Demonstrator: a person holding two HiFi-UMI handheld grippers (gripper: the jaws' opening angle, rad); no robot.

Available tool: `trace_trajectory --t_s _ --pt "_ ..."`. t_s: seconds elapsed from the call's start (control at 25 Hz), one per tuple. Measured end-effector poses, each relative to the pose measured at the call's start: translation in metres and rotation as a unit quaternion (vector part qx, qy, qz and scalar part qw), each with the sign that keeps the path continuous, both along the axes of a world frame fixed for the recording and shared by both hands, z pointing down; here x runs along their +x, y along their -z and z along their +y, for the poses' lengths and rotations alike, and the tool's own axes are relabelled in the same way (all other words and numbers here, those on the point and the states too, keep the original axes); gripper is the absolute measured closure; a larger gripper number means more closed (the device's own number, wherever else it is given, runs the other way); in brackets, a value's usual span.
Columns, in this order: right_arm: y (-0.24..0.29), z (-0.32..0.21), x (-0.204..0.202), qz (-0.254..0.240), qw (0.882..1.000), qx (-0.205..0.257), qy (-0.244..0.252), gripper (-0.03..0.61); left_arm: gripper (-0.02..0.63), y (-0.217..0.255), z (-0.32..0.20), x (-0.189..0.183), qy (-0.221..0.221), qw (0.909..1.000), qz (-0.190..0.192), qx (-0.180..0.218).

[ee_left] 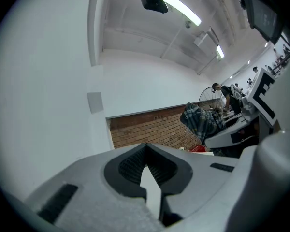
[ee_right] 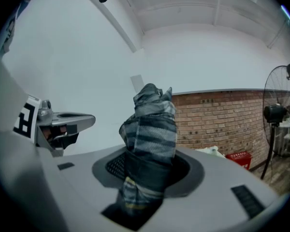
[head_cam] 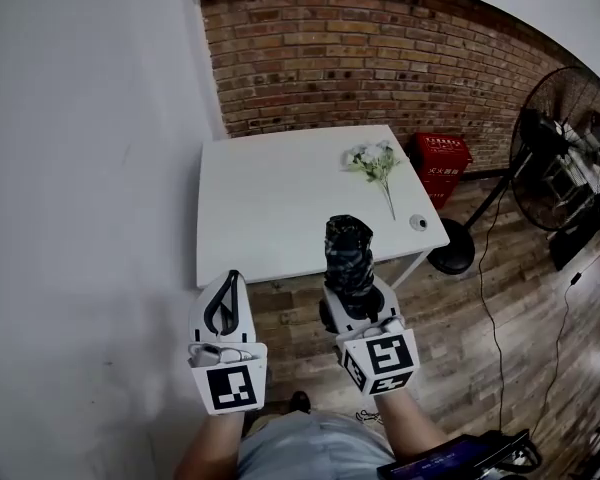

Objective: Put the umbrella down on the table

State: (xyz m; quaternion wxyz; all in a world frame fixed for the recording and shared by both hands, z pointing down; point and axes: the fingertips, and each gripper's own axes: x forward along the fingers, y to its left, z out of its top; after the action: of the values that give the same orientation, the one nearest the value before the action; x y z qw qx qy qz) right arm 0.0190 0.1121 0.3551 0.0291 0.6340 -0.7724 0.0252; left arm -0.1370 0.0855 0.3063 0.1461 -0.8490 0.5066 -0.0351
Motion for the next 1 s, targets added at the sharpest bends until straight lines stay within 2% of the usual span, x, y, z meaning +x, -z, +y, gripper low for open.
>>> trace_trajectory --t_s 0.36,0.68,0.84,1.0 --pt "0.007 -0.042 0.009 0.004 1.0 0.009 -0.017 0.403 0.606 -0.008 -0.048 0.01 -0.017 0.9998 -0.003 -0.004" --pt "-0.005 -0.073 0.039 0.012 1.0 0.001 -0.028 0.403 0.606 -0.027 -0.078 0.042 -0.028 0.9993 -0.013 -0.019" --pt "-0.021 -0.104 0.059 0.008 1.0 -0.013 -0.023 0.403 0.606 -0.04 -0.107 0.06 -0.023 0.9992 -0.015 -0.028" --pt "-0.034 -0.148 0.082 0.001 1.0 -0.018 -0.014 0.403 0.606 -0.052 -0.146 0.081 -0.017 0.9987 -0.037 -0.031"
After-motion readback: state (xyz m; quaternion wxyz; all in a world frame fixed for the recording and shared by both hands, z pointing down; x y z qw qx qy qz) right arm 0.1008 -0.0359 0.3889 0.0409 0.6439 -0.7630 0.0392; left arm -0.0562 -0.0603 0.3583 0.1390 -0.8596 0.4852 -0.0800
